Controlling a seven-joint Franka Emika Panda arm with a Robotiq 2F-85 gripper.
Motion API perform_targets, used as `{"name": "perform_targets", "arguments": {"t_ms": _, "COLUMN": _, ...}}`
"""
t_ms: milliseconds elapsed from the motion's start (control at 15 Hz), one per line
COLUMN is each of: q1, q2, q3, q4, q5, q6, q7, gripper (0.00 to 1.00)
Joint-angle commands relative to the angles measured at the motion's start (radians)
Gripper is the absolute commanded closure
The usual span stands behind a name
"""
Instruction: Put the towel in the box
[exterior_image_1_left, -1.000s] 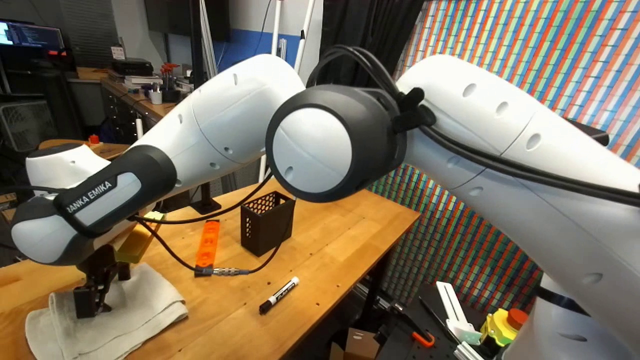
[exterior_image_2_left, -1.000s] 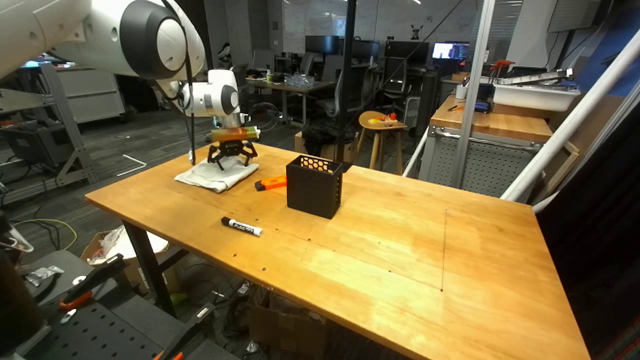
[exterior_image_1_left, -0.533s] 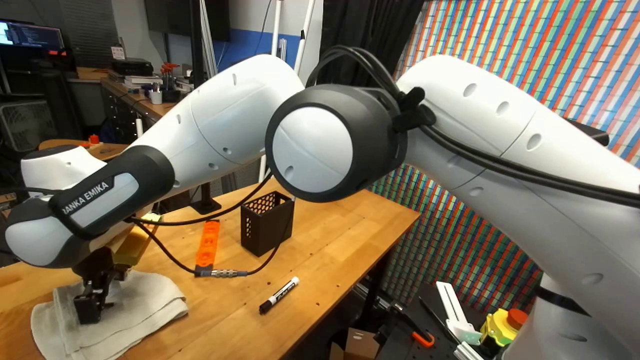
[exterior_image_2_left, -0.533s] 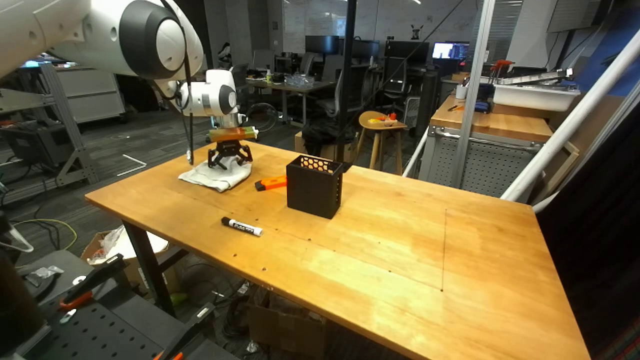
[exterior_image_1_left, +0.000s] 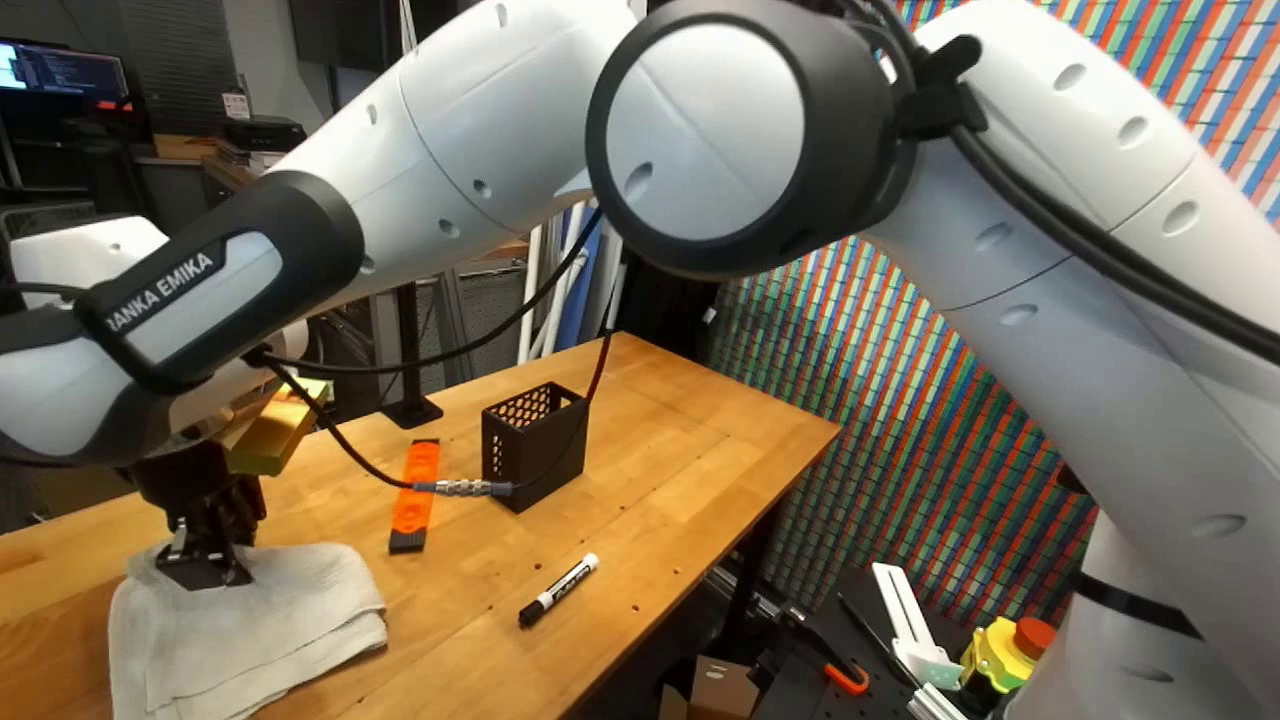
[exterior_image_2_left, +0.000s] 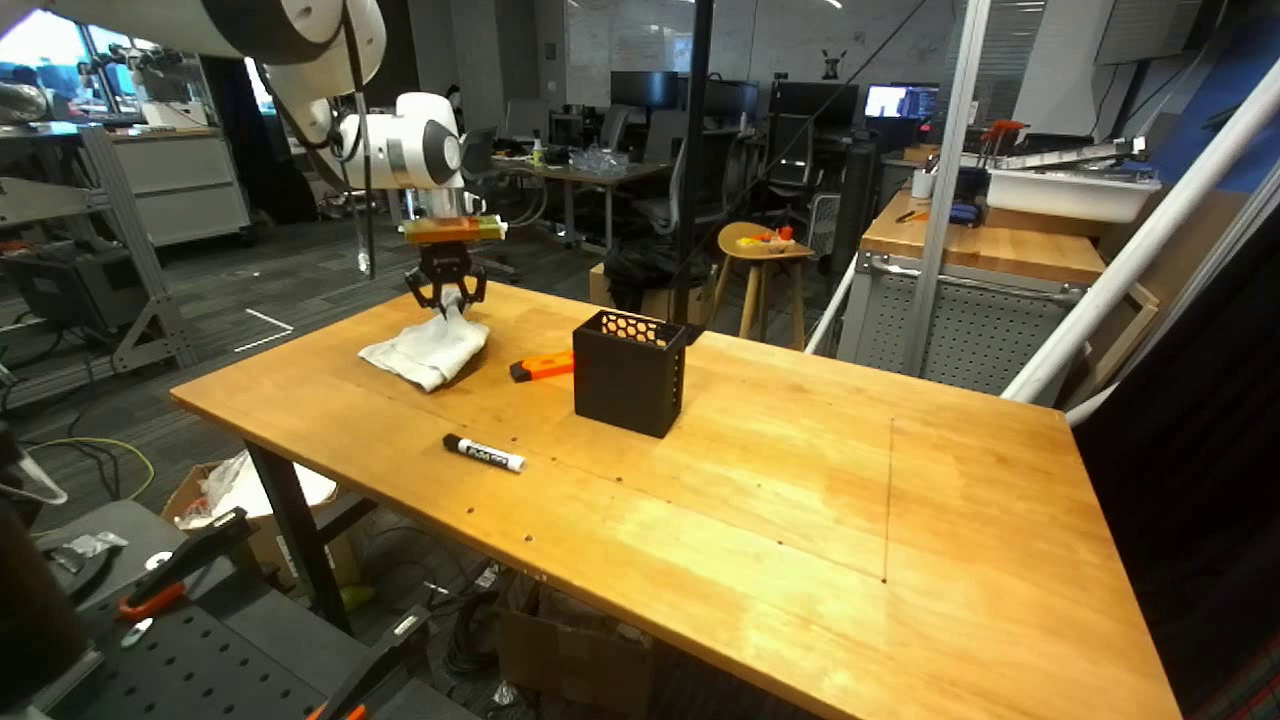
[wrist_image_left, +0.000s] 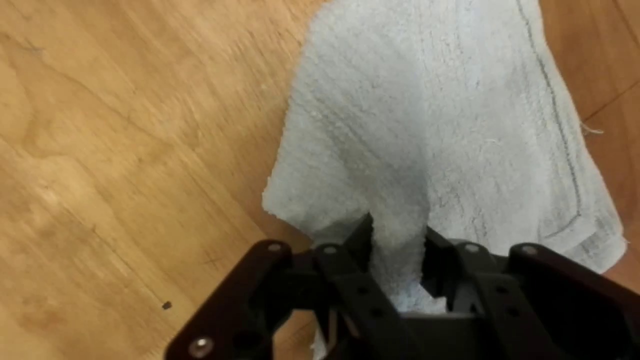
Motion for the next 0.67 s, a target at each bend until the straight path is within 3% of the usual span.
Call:
{"name": "perform_targets", "arguments": {"t_ms": 0, "q1": -0.048, "q2": -0.183, "q3": 0.002, "q4": -0.175, "q5": 0.025, "q6": -0.016, "q7": 0.003, "gripper": 0.96}}
{"name": "perform_targets", "arguments": {"t_ms": 600, "q1": -0.198, "q2": -0.452, "q3": -0.085, "q4": -0.353, "q5": 0.026, "q6": 0.006, "q7": 0.057, "gripper": 0.96}}
